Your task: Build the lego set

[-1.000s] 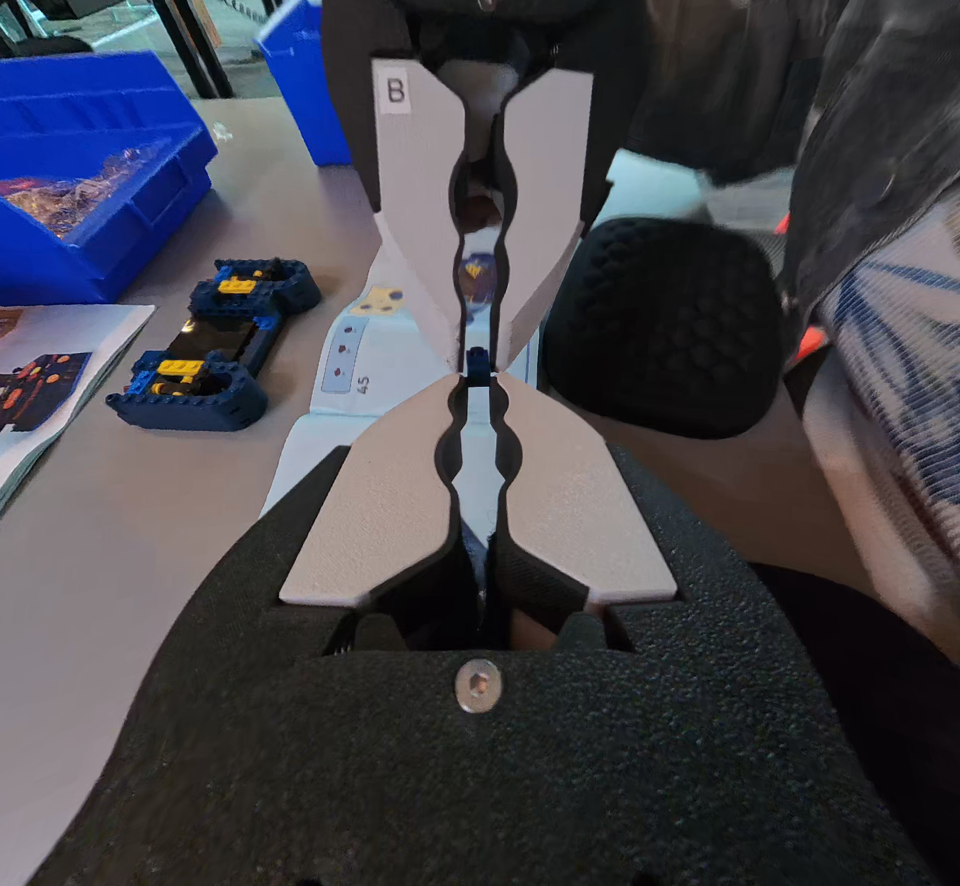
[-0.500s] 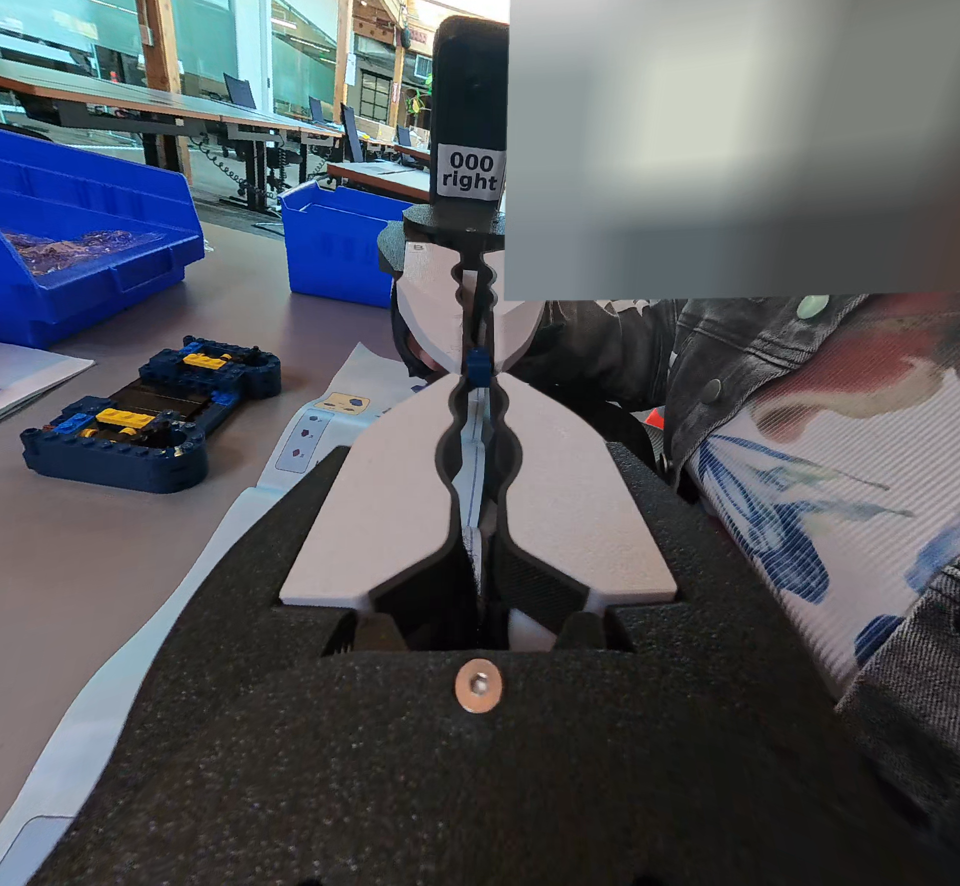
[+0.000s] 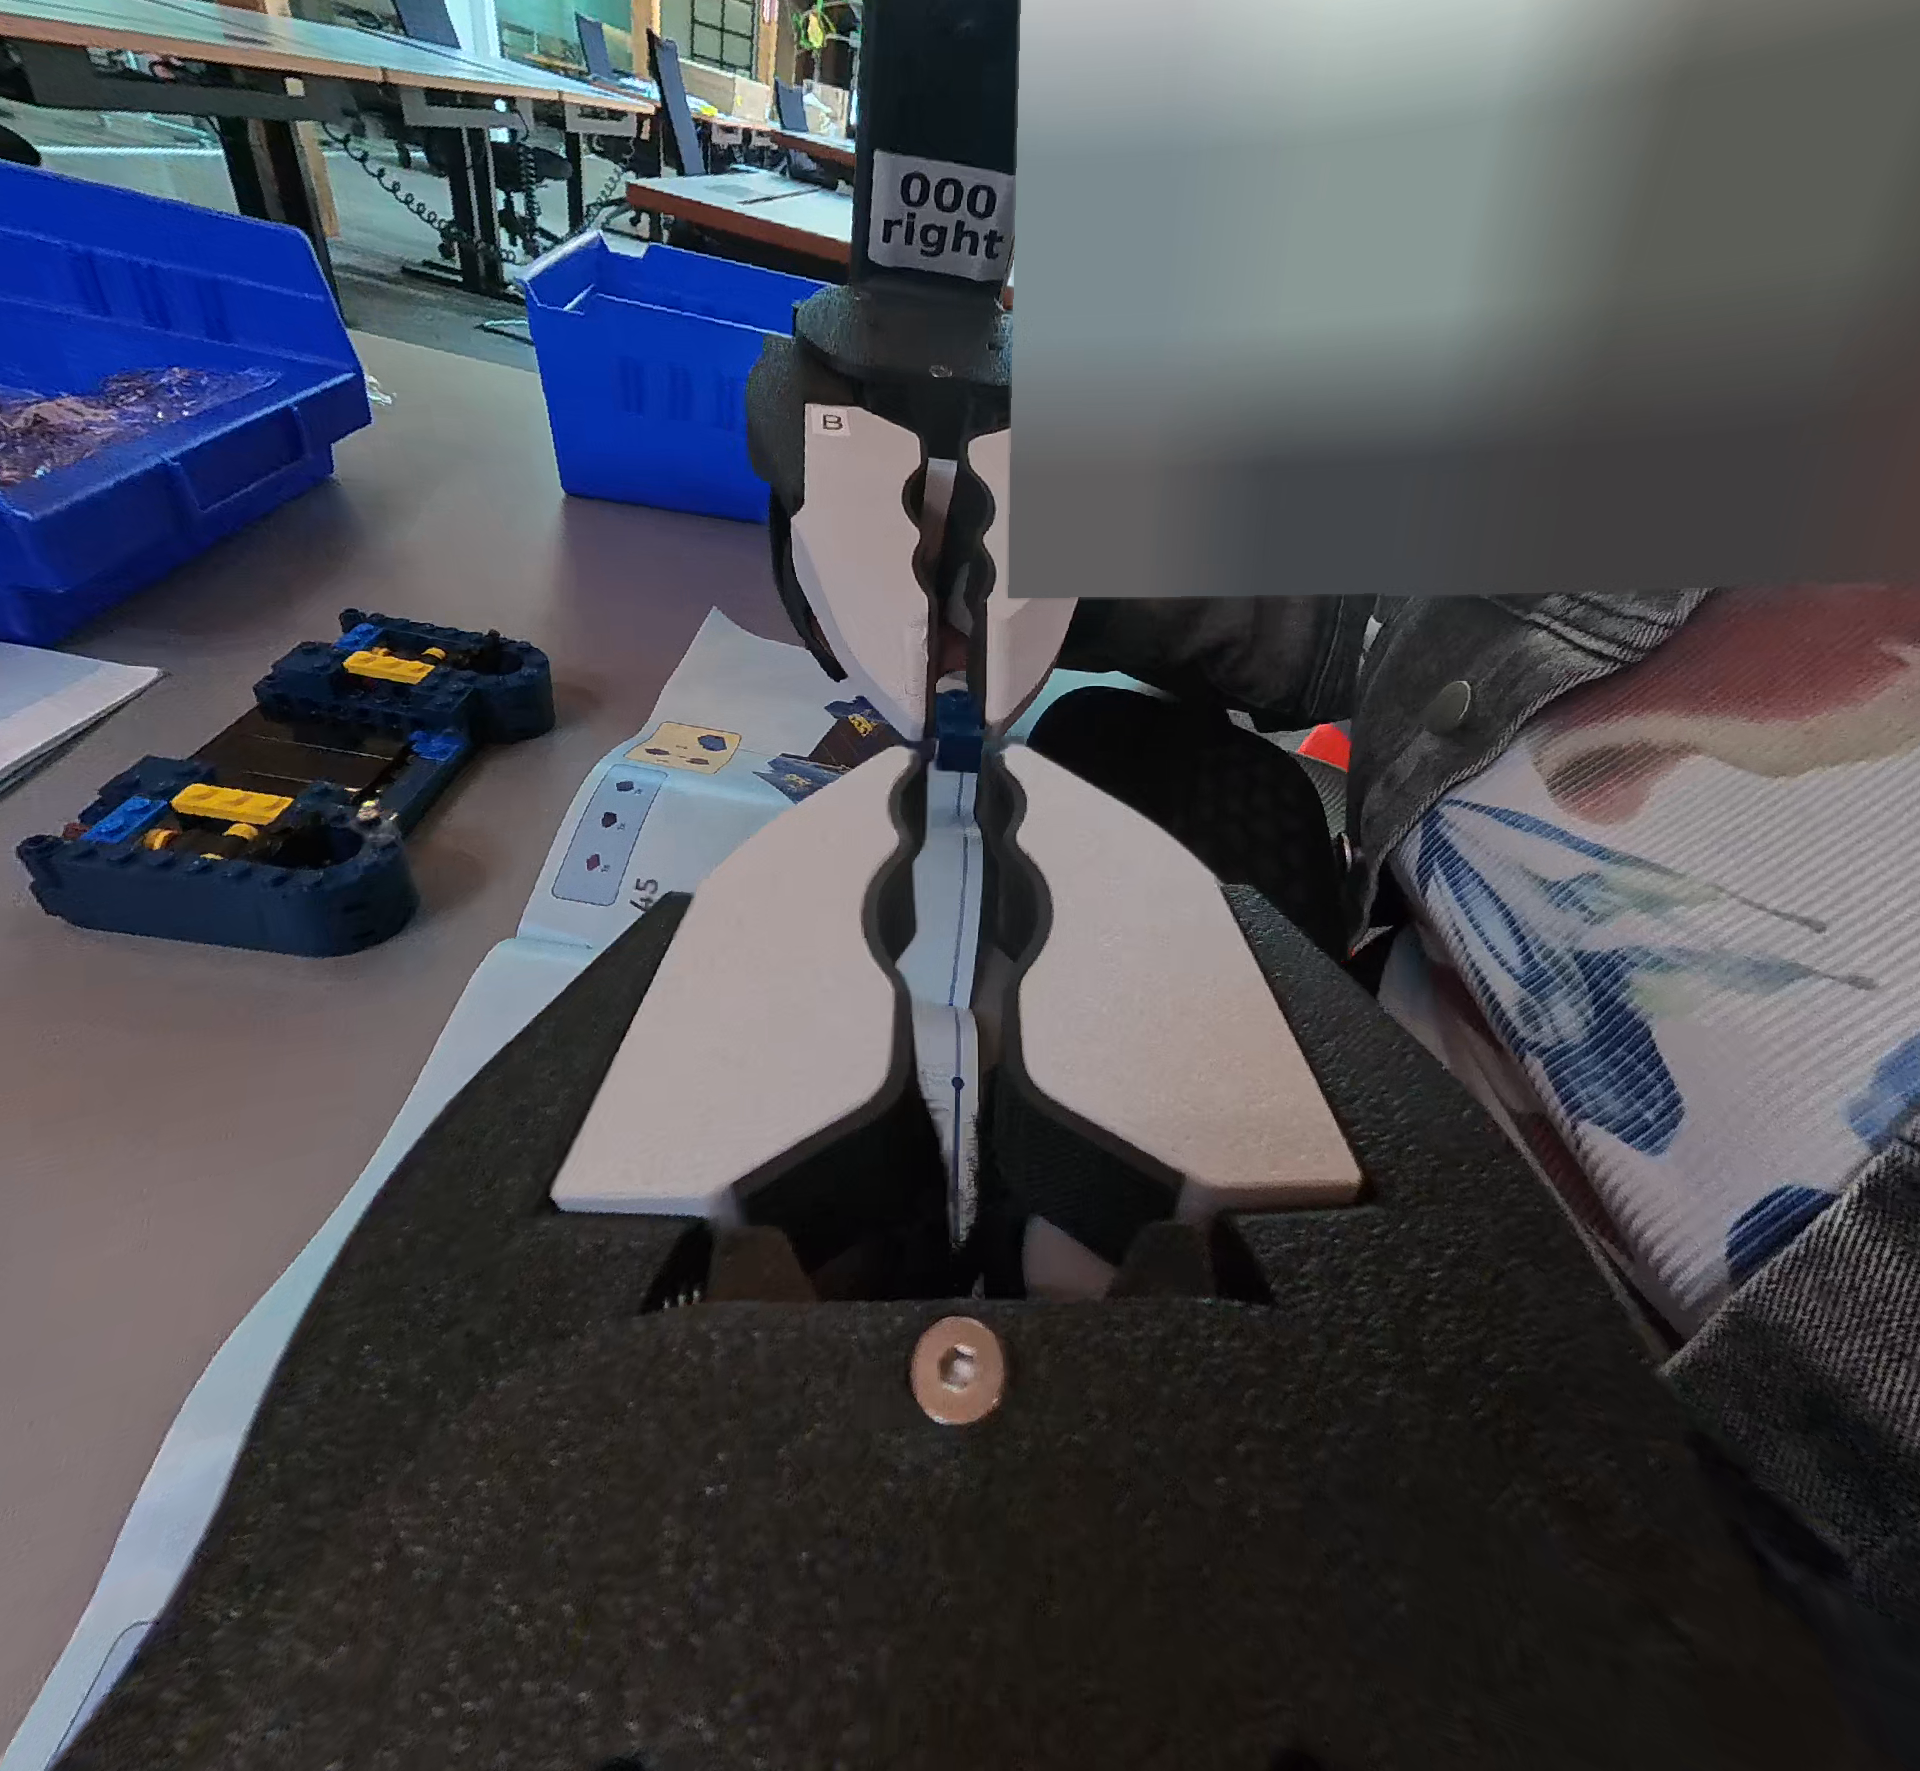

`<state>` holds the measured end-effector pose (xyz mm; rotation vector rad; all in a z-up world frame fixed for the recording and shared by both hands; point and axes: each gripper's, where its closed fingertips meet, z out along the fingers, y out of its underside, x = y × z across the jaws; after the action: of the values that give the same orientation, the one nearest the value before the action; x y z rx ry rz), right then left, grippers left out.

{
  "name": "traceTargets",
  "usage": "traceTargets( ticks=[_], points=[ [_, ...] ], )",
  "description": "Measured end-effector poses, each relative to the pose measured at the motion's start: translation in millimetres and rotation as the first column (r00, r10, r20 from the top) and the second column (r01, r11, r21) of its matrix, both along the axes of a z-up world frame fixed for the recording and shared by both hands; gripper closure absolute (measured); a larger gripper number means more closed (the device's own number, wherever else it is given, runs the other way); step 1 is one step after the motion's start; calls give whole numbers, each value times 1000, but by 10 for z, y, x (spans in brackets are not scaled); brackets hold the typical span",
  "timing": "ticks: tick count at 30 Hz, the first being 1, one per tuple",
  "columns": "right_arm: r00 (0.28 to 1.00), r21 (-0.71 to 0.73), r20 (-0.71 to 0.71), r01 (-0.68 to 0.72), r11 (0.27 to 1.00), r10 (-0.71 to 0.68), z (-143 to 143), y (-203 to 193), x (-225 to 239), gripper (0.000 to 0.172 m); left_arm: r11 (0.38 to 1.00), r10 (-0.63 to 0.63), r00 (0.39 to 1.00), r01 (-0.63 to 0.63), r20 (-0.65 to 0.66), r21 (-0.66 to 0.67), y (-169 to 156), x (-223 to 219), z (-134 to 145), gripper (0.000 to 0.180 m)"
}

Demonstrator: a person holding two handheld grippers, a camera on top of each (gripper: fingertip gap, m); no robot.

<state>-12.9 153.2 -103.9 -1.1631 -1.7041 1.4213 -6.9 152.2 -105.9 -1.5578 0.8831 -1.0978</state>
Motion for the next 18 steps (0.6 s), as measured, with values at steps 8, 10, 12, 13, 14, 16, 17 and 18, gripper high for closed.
traceTargets(
  ticks=[8, 10, 12, 13, 14, 16, 17, 18],
  points=[
    [1000, -10, -8, 4, 1000, -4, -5, 27, 32, 165, 1000, -3, 998, 5, -58, 31, 44, 72, 11, 173],
    [1000, -13, -9, 5, 1000, -5, -11, 40, 48, 165, 999, -9, 997, 12, -78, 34, 59, 96, -2, 173],
    [1000, -25, -15, 12, 1000, -12, -7, 65, 68, 165, 999, -15, 996, 17, -82, 29, 83, 116, 0, 173],
    [1000, -30, -17, 14, 999, -14, -5, 74, 81, 165, 999, -21, 996, 23, -86, 27, 93, 127, 1, 173],
    [1000, -33, -22, 15, 999, -15, 0, 85, 94, 164, 999, -26, 996, 29, -91, 29, 103, 140, 6, 173],
    [998, -11, -54, 33, 999, -34, 63, 160, 145, 163, 999, -20, 995, 25, -93, 47, 148, 161, 38, 173],
    [993, 2, -83, 82, 997, -82, 130, 280, 185, 154, 998, -9, 995, 14, -98, 56, 187, 155, 46, 173],
    [984, 11, -109, 142, 990, -139, 194, 436, 251, 145, 998, 6, 995, 0, -97, 62, 231, 137, 54, 173]
  ],
)
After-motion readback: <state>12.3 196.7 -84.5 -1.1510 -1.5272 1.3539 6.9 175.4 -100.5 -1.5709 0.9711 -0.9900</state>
